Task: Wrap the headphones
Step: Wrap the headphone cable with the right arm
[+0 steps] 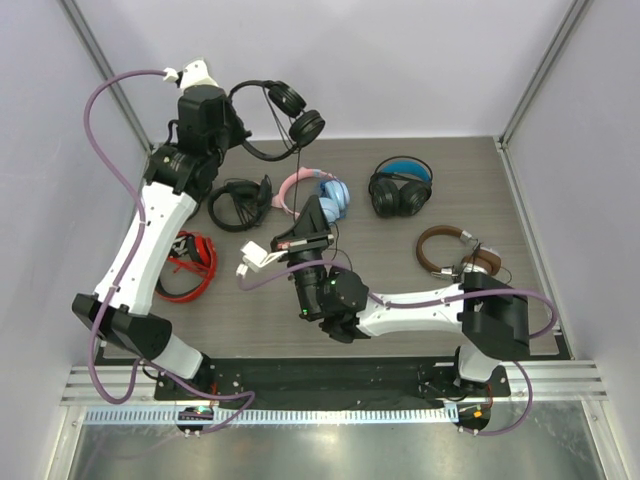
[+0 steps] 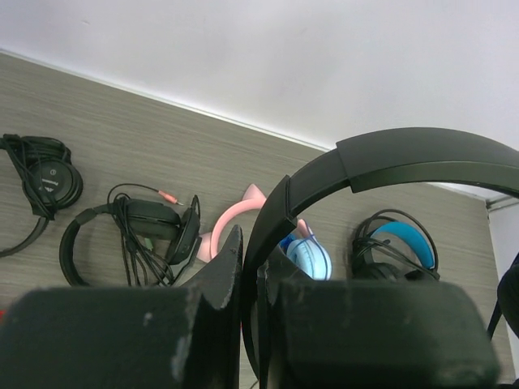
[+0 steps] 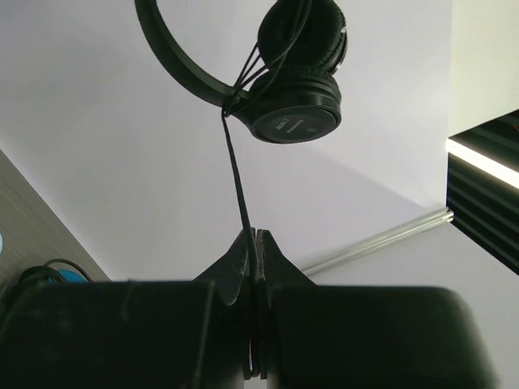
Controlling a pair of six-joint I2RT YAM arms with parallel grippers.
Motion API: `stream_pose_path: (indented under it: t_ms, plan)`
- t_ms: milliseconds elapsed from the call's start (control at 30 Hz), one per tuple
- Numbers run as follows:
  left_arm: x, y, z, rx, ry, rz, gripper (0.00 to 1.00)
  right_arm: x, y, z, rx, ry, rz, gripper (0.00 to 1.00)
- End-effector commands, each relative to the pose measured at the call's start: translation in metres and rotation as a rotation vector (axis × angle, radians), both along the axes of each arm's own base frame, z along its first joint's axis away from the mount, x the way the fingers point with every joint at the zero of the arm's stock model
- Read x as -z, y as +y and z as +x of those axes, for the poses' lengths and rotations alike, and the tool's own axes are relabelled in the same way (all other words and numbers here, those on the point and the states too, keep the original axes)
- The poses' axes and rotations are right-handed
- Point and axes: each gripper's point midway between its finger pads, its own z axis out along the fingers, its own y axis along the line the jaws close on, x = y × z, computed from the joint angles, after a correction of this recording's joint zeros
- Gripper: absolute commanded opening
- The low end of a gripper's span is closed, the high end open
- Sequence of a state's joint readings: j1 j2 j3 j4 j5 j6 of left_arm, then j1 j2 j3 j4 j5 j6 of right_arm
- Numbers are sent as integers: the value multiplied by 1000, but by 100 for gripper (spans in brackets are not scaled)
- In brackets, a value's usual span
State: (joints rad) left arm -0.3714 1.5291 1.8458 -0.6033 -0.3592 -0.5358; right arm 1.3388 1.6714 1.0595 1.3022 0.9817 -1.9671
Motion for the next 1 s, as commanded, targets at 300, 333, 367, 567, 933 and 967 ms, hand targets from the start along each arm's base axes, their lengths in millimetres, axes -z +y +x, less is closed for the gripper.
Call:
stream_pose_path:
  t_ms: [300, 333, 367, 567, 933, 967]
  plan:
    - [0, -6, 12, 65, -36, 71, 0, -96, -62, -32, -21, -289, 299, 5]
    - [-1, -6, 10, 74, -39, 81, 0, -106, -65, -32, -18, -316, 309, 5]
    - [0, -8, 9, 86, -40, 81, 0, -110, -66, -30, -10, -330, 309, 6]
    - [1, -16, 4, 138, -54, 96, 0, -142, -77, -19, 25, -429, 341, 9]
    - [2, -36, -4, 231, -74, 117, 0, -177, -81, 7, 44, -448, 435, 29]
    - [2, -36, -4, 232, -77, 117, 0, -178, -81, 9, 43, -442, 437, 28]
